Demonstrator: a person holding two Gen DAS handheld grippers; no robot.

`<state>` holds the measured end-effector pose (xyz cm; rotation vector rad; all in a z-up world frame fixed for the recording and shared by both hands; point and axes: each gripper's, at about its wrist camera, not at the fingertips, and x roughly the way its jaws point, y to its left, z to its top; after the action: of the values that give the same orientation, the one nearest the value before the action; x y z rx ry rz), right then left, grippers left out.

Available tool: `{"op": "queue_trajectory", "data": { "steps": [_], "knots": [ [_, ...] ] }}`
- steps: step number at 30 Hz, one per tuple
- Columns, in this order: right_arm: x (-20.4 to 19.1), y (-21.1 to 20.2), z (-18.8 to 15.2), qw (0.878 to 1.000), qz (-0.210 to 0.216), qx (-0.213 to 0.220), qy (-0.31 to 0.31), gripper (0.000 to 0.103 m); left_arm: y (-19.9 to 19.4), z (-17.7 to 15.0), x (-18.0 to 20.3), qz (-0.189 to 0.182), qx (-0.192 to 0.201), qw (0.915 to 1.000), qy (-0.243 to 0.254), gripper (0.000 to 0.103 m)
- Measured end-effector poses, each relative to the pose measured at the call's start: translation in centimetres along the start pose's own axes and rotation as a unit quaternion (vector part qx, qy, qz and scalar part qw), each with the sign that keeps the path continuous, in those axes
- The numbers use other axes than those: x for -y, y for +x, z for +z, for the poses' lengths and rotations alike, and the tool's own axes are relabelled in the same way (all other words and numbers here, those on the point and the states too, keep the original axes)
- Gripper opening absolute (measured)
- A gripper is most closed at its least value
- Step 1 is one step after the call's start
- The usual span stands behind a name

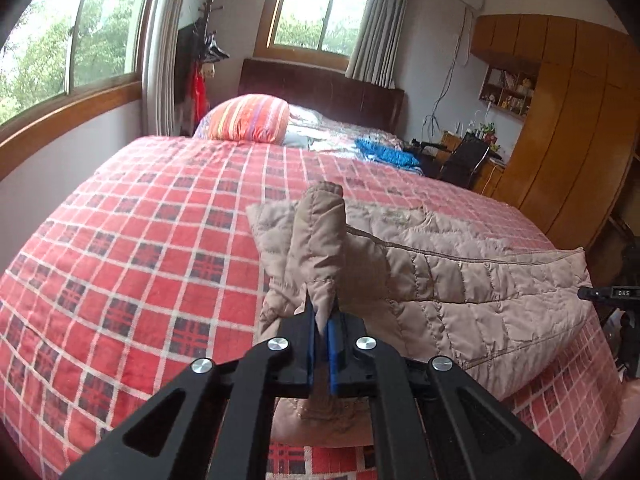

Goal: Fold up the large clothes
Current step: 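Carry the held hem over the jacket body toward the collar with both tools, then lower the hem onto the jacket and open both tools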

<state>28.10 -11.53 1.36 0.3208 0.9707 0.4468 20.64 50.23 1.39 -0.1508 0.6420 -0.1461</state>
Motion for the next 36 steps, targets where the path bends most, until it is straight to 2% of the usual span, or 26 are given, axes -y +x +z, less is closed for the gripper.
{"op": "queue_trajectory", "data": {
  "steps": [5, 9, 12, 16, 19, 22, 25, 28, 34, 36],
  "knots": [
    [-0.6, -0.8, 5.0, 1.000, -0.013, 0.028, 0.006, 0.006, 0.9, 5.6, 1.1, 0.018, 0.043, 0.9989, 0.001, 0.004],
    [-0.4, 0.2, 9.6, 0.999, -0.030, 0.036, 0.016, 0.006, 3.7, 9.4, 1.5, 0.043, 0.068, 0.9968, 0.001, 0.005],
    [0.5, 2.2, 12.9, 0.998, -0.041, 0.032, 0.031, 0.006, 6.9, 11.7, 1.4, 0.051, 0.071, 0.9962, -0.003, 0.005],
    [2.0, 6.2, 15.7, 0.997, -0.056, 0.016, 0.045, 0.006, 11.8, 12.8, 1.0, 0.069, 0.043, 0.9966, -0.010, 0.005],
    [3.2, 9.7, 16.6, 0.996, -0.062, -0.002, 0.057, 0.006, 16.2, 12.5, 0.1, 0.086, 0.001, 0.9961, -0.018, 0.005],
    [4.3, 13.1, 16.7, 0.994, -0.078, -0.025, 0.068, 0.006, 20.4, 11.1, -1.2, 0.100, -0.052, 0.9933, -0.028, 0.005],
    [5.6, 15.7, 16.5, 0.992, -0.089, -0.044, 0.080, 0.006, 23.2, 9.3, -1.9, 0.111, -0.088, 0.9896, -0.026, 0.006],
    [7.1, 17.8, 15.8, 0.989, -0.090, -0.058, 0.098, 0.007, 25.2, 7.9, -2.4, 0.122, -0.114, 0.9857, -0.019, 0.009],
    [8.8, 20.1, 14.7, 0.987, -0.082, -0.073, 0.117, 0.010, 26.3, 7.3, -2.0, 0.132, -0.132, 0.9824, -0.006, 0.013],
    [9.0, 20.1, 14.6, 0.986, -0.082, -0.075, 0.124, 0.011, 26.3, 7.6, -2.1, 0.135, -0.135, 0.9816, -0.010, 0.017]
  ]
}}
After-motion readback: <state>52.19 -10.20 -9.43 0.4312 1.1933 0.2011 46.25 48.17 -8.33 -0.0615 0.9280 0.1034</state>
